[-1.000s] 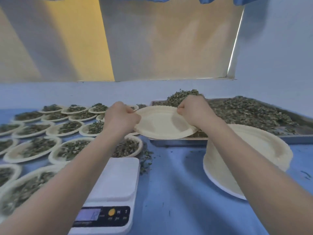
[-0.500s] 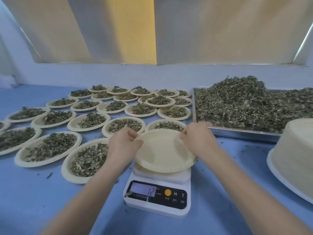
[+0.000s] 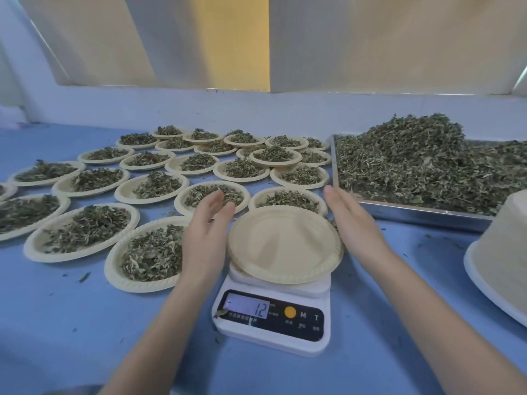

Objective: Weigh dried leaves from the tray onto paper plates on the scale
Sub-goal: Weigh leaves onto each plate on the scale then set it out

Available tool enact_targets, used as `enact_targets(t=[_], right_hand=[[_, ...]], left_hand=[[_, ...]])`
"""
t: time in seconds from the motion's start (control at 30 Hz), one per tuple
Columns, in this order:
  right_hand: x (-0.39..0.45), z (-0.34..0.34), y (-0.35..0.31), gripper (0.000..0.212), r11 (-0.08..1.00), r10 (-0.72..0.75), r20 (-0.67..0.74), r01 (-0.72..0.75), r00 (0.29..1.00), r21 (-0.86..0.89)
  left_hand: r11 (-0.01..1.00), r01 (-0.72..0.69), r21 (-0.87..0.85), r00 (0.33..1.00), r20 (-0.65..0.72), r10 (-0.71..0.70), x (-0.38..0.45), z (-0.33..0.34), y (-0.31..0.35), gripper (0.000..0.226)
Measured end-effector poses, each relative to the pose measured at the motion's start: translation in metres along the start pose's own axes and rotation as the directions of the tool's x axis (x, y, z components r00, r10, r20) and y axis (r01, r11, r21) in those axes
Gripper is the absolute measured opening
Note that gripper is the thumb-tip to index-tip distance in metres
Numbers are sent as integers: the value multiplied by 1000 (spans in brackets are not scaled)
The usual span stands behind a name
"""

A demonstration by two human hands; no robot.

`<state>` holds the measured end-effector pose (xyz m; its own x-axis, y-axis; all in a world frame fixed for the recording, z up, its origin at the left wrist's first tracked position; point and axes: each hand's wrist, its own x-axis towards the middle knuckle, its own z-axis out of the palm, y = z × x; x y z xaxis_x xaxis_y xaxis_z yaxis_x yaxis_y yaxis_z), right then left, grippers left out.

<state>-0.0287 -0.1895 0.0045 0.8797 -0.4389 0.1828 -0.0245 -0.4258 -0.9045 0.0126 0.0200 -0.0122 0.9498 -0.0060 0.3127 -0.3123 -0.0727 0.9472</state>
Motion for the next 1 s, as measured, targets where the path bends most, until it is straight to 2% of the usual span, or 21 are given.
enact_targets(t=[0.1,0.27,0.4,0.5,0.53,0.67,0.87,0.93,1.0], right_hand=[[-2,-1,4,52,995,-1,26,-1,1000,97],[1,0,8,31,990,20,18,-22,1000,140],[0,-1,7,42,986,-4,18,1,1000,164],[-4,-3,4,34,985,-3,81,-11,997,170],[-6,-5,4,40,985,-10,120,-11,993,171],[-12,-13,3,85,989,-42,263,3,964,146],[-26,-25,12,105,996,-24,327,-4,945,84],[-27,-29,12,109,997,-14,291,-9,957,78],[-23,-31,9,109,997,-16,266,-5,964,81]], left_hand=[[992,-32,-120,999,-26,30,-8,3,0,40],[987,-62,-146,998,-41,57,-9,4,-2,39],[983,-62,-170,998,-42,56,-10,0,-5,35],[980,-79,-183,996,-42,73,-10,-3,-6,36],[979,-85,-185,996,-42,79,-10,-3,-5,36],[975,-110,-192,994,-27,107,-12,-4,-6,33],[979,-143,-143,989,4,145,-14,-5,-6,38],[983,-178,-47,983,36,180,-12,-6,0,41],[958,-261,122,962,114,247,-5,-3,15,41]])
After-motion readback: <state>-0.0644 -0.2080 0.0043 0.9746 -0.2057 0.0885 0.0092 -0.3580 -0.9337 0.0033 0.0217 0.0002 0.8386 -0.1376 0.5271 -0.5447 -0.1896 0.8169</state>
